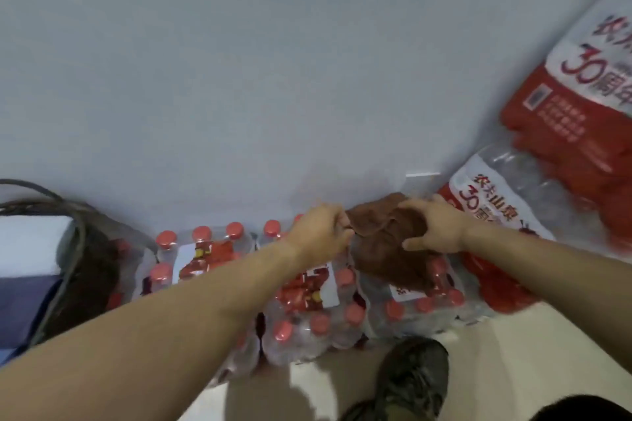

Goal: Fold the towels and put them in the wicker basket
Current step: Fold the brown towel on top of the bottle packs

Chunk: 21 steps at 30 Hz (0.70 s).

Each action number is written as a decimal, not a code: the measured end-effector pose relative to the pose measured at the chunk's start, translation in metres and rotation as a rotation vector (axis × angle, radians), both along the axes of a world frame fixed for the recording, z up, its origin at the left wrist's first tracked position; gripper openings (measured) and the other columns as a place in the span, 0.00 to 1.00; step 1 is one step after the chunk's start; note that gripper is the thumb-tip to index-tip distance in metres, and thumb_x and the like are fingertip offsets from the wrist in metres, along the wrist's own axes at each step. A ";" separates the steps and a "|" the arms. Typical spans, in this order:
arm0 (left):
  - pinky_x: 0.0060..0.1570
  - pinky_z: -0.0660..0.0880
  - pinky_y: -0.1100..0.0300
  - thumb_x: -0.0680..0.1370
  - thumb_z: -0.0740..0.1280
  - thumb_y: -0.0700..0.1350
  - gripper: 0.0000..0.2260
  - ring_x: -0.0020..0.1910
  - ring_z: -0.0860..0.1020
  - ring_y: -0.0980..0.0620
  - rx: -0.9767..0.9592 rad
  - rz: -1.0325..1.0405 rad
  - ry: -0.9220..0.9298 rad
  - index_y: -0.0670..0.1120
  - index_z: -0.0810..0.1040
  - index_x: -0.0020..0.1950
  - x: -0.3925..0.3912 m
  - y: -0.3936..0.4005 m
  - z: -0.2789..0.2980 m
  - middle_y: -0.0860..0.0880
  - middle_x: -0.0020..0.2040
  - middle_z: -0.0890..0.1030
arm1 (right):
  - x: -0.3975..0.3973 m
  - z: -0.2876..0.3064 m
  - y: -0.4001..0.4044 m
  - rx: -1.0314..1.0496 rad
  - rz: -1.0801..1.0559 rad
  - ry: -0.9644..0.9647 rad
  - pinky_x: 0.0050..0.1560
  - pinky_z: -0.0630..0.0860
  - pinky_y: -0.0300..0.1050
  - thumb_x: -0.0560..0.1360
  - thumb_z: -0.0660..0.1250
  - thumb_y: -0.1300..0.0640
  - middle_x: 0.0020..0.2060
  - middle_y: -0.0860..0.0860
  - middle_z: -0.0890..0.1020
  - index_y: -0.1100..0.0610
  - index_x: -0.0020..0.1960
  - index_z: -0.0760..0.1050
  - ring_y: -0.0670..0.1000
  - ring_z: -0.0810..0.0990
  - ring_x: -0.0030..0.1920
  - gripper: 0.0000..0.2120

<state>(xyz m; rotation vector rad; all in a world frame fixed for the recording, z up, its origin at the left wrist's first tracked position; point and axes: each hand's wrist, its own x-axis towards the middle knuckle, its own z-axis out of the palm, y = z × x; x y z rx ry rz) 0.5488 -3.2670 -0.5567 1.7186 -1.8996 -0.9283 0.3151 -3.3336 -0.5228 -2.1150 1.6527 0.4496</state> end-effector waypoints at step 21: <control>0.36 0.77 0.63 0.66 0.76 0.62 0.20 0.38 0.82 0.53 0.321 0.067 0.106 0.47 0.81 0.45 -0.016 -0.021 0.027 0.50 0.38 0.84 | 0.024 -0.014 0.046 0.227 -0.333 -1.080 0.54 0.82 0.54 0.68 0.75 0.72 0.50 0.59 0.81 0.58 0.57 0.76 0.55 0.83 0.49 0.22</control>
